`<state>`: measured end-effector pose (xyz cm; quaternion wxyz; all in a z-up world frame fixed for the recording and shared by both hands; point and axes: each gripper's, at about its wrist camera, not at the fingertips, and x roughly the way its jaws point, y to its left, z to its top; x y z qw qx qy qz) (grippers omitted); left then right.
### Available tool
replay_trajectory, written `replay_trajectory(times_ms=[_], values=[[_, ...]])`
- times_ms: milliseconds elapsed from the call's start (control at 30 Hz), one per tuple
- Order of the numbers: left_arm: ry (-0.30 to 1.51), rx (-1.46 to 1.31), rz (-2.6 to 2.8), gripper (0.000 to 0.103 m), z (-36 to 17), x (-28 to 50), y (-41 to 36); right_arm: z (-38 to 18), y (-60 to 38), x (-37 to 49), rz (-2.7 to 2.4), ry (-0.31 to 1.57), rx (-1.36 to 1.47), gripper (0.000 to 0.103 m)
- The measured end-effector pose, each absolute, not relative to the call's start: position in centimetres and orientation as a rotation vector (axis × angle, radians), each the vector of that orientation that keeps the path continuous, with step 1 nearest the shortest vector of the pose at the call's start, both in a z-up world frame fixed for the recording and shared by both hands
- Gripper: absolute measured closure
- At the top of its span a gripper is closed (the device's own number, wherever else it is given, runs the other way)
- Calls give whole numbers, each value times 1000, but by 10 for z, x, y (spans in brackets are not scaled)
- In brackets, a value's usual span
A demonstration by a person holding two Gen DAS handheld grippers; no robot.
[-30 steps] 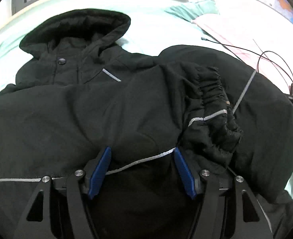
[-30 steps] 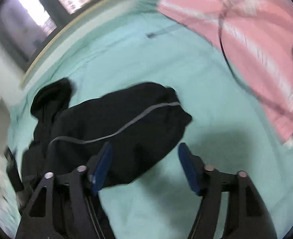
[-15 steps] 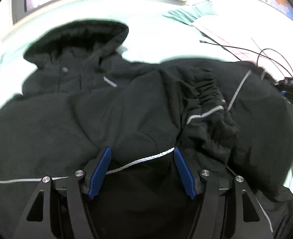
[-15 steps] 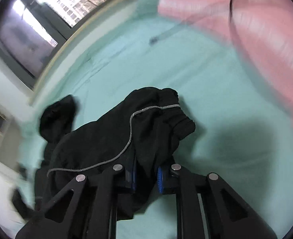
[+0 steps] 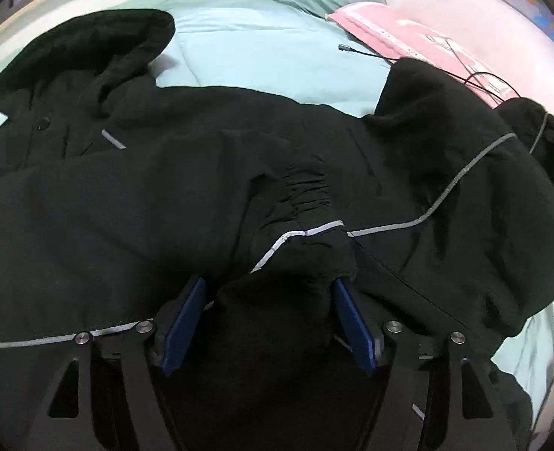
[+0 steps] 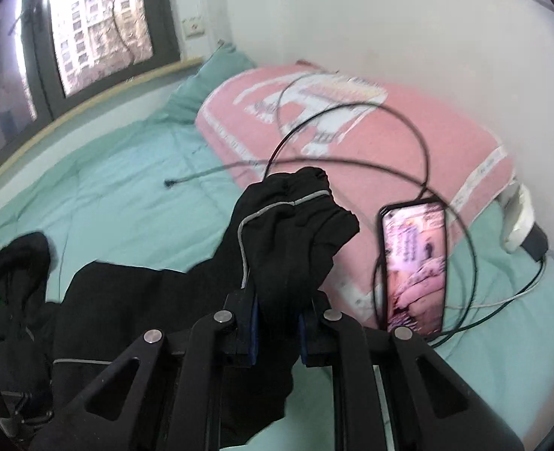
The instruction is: Fold large clothes
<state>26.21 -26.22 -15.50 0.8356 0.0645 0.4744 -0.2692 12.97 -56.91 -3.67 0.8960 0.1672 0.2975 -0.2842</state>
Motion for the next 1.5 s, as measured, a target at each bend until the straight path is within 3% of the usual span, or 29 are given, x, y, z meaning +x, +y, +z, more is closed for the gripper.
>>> replay_trajectory(times_ms=[167,400,800,967,1200,1333,1367,1400,1433,1500], values=[[953,90,-602,32,-126,248,-239,-40,-541,140,-470,635,357,84],[801,9,-559,32,-59,218,-147,17,-471,142,-251,582,321,84],[703,-93,-375,32,-18,165,25,101,-243,175,200,558,205,84],[715,-135,-316,32,-32,158,78,68,-132,209,317,649,150,84],[756,-162,-265,32,-58,156,120,-60,-21,271,333,862,35,83],[790,-165,-257,32,-72,167,131,-139,7,296,281,947,-25,74],[802,-167,-268,32,-74,170,134,-142,9,294,287,926,-28,70],[807,-172,-287,32,-75,172,135,-142,6,292,328,910,-6,55],[812,-184,-314,32,-75,176,135,-138,0,292,399,920,44,48],[826,-222,-357,32,-74,188,134,-123,-22,287,494,922,155,48]])
